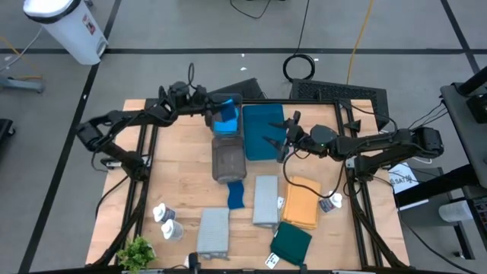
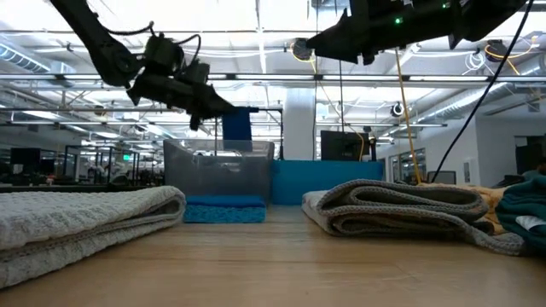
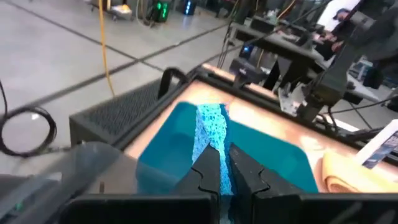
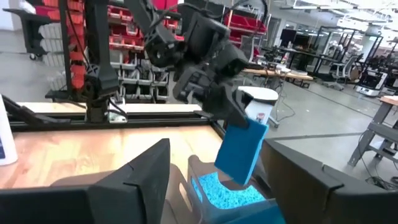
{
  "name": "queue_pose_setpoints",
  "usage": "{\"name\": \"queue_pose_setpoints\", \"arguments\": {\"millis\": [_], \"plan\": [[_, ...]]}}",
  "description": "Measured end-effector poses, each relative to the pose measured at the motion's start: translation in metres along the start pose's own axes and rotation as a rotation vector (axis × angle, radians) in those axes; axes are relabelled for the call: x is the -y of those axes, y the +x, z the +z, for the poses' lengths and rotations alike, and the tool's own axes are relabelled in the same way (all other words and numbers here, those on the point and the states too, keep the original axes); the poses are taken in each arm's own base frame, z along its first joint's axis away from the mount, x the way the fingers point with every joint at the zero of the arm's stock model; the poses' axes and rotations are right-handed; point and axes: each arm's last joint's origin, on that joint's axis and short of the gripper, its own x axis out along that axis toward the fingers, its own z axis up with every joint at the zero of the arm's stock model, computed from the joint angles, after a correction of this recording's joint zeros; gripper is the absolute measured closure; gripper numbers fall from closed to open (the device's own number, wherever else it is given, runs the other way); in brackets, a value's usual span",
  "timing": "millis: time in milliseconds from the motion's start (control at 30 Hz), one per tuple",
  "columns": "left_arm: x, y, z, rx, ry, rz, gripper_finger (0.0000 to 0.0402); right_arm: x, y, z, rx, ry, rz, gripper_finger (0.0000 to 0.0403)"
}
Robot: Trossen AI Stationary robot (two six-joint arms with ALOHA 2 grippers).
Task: Pick & Place Kitchen Items
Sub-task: Put the blue sponge into the top black bin
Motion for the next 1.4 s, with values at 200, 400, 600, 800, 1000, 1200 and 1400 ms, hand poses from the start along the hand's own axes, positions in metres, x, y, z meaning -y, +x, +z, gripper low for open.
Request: {"name": "queue_pose_setpoints", "arguments": {"millis": [200,400,600,800,1000,1200,1400], "plan": [[-0.009,0.004,-0.013,-0.058,-0.056,-0.071,0.0396,0.0,0.0,-0.001,-0.005,-0.003,0.002,0.0188],[-0.015,0.008,-0.03,-0.151,-0.077,-0.125,0.0393,0.0,0.0,-0.001,-0.005,-0.003,0.002,0.0186],[-0.02,0.013,-0.039,-0.17,-0.074,-0.129,0.0391,0.0,0.0,-0.001,-0.005,-0.001,0.002,0.0192],[-0.022,0.014,-0.041,-0.171,-0.043,-0.071,0.0395,0.0,0.0,-0.001,-0.005,-0.001,0.003,0.0193],[-0.022,0.016,-0.041,-0.171,0.029,-0.009,0.0371,0.0,0.0,-0.001,-0.006,-0.002,0.002,0.0193],[-0.014,0.022,-0.043,-0.179,0.075,0.06,0.0336,0.0,0.0,-0.001,-0.006,-0.002,0.003,0.0193],[-0.006,0.028,-0.045,-0.187,0.148,0.147,0.0329,0.0,0.0,-0.001,-0.006,-0.001,0.003,0.0193]]}}
